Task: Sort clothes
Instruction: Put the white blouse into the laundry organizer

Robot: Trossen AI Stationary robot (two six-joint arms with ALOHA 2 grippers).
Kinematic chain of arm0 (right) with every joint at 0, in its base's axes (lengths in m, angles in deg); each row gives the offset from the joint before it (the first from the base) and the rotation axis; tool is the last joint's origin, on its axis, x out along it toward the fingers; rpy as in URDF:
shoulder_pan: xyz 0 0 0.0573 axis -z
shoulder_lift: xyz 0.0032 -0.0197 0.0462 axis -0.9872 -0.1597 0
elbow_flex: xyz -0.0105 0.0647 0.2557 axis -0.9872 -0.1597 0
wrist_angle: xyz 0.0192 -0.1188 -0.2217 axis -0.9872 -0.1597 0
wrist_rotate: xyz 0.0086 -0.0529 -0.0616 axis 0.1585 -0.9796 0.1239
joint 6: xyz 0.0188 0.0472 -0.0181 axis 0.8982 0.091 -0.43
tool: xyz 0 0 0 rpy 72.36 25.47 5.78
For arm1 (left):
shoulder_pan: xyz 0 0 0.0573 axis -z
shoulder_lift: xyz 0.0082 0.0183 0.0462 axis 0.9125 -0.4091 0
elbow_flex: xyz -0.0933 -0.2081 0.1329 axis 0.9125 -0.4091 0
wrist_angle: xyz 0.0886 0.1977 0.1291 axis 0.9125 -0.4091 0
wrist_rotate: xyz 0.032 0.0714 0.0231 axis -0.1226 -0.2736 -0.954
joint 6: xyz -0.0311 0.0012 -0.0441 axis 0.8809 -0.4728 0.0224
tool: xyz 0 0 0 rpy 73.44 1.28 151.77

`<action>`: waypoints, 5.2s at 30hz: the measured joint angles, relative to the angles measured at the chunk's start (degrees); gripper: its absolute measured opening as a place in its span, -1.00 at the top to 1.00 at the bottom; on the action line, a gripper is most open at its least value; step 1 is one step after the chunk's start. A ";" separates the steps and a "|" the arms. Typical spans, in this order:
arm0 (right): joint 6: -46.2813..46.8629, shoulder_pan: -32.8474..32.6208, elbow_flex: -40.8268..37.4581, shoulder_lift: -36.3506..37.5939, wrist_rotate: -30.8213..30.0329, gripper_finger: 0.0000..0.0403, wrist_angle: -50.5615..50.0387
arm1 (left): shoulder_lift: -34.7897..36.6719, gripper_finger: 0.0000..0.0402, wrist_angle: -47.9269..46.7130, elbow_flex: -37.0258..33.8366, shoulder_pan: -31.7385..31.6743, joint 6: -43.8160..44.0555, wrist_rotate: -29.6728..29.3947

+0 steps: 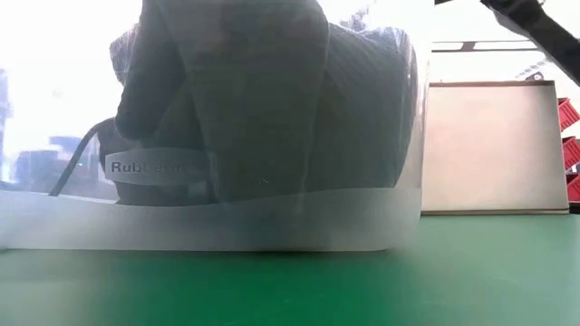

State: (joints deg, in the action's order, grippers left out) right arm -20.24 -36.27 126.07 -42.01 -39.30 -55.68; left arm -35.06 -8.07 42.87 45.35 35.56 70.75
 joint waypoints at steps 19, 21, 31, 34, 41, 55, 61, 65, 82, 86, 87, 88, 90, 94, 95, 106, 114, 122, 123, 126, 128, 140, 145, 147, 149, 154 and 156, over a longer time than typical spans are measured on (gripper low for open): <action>8.99 -10.26 -0.62 23.41 0.23 0.94 -1.55 | -9.99 1.00 2.45 -1.66 -37.98 -8.62 45.83; 9.04 -11.78 -0.60 24.57 0.28 0.94 -1.61 | -13.32 1.00 3.96 -1.66 -39.46 -11.18 43.59; 12.18 -17.32 -0.96 25.32 0.02 0.94 -4.85 | -28.57 1.00 5.32 0.30 -48.16 -25.00 59.60; 12.73 -18.44 -1.11 24.82 -2.22 0.94 -5.34 | -33.32 1.00 5.67 2.73 -49.68 -24.89 65.63; 14.00 -19.41 -2.35 23.80 -7.09 0.94 -5.37 | -42.93 1.00 2.64 10.19 -50.90 -27.62 70.34; 16.08 -19.43 -8.80 23.78 -7.13 0.94 -5.12 | -54.95 1.00 -17.80 35.49 -54.91 -38.60 80.17; 16.57 -19.41 -8.97 23.80 -7.13 0.94 -5.20 | -58.77 1.00 -34.27 41.46 -56.30 -45.28 79.48; 15.36 -19.41 -8.97 23.80 -7.13 0.94 -5.15 | -57.04 1.00 -46.08 41.44 -53.44 -51.88 82.89; 12.03 -13.14 -9.23 22.27 -15.14 0.94 13.53 | -36.22 1.00 -47.57 20.73 -46.82 -56.13 96.22; 12.98 -8.65 -9.35 19.27 -12.63 0.94 13.12 | -28.91 1.00 -47.52 12.20 -45.09 -59.78 104.16; 14.01 -7.58 -9.38 18.73 -12.64 0.94 12.55 | -26.94 1.00 -47.46 10.23 -44.46 -60.74 104.77; 14.95 -6.76 -9.38 18.15 -12.71 0.94 12.22 | -25.18 1.00 -47.54 8.45 -43.79 -61.73 104.78; 17.33 -5.75 -9.38 17.45 -13.23 0.94 12.68 | -21.84 1.00 -47.28 5.44 -42.65 -63.19 104.96; 14.69 -4.74 -9.38 16.38 -13.15 0.94 14.34 | -16.69 1.00 -46.58 1.35 -40.17 -64.56 105.03; 13.12 -4.56 -9.38 15.93 -13.04 0.94 15.56 | -15.67 1.00 -46.07 0.70 -39.33 -64.63 105.06; 13.69 -4.27 -9.34 11.42 -13.14 0.94 16.49 | -14.11 1.00 -41.07 -0.68 -16.92 -64.60 105.03; 13.65 -3.54 -8.60 12.62 -13.08 0.94 16.49 | -15.05 1.00 -38.24 2.96 -8.66 -65.25 105.13; 13.02 -3.52 -8.58 14.62 -13.01 0.94 16.51 | -22.97 1.00 -14.57 3.78 -1.91 -52.83 99.47; 13.00 -3.52 -8.58 14.76 -13.01 0.94 16.51 | -24.09 1.00 -11.00 4.94 -1.94 -47.54 95.47; 13.14 -3.50 -8.58 14.91 -13.03 0.94 16.50 | -27.48 1.00 2.28 7.75 -1.62 -27.98 80.45; 13.49 -3.50 -8.58 15.01 -13.02 0.94 16.37 | -29.45 1.00 6.95 9.27 -1.39 -20.65 69.46; 9.79 -3.50 -8.62 15.10 -13.03 0.94 13.46 | -21.65 1.00 5.92 6.76 2.19 -9.72 27.49; 1.32 -3.21 -8.64 15.10 -12.97 0.94 13.00 | -11.34 1.00 7.16 -2.12 3.02 -4.61 26.98; 0.99 -2.76 -8.70 15.10 -12.79 0.94 13.00 | -6.79 1.00 11.21 -8.13 3.38 -1.54 25.62; 1.85 -2.42 -8.97 15.10 -12.72 0.94 12.90 | -1.99 1.00 16.49 -14.00 4.08 1.35 23.33; 4.82 -1.80 -11.16 15.12 -12.55 0.94 12.40 | 9.19 1.00 22.89 -24.29 6.12 5.05 18.37; 3.12 -1.86 -13.03 15.15 -12.52 0.94 12.70 | 12.14 1.00 24.74 -27.11 6.70 5.65 17.44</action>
State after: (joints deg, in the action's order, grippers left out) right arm -17.12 -38.13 113.04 -26.86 -51.81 -42.98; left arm -22.91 16.67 15.77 52.05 41.21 88.20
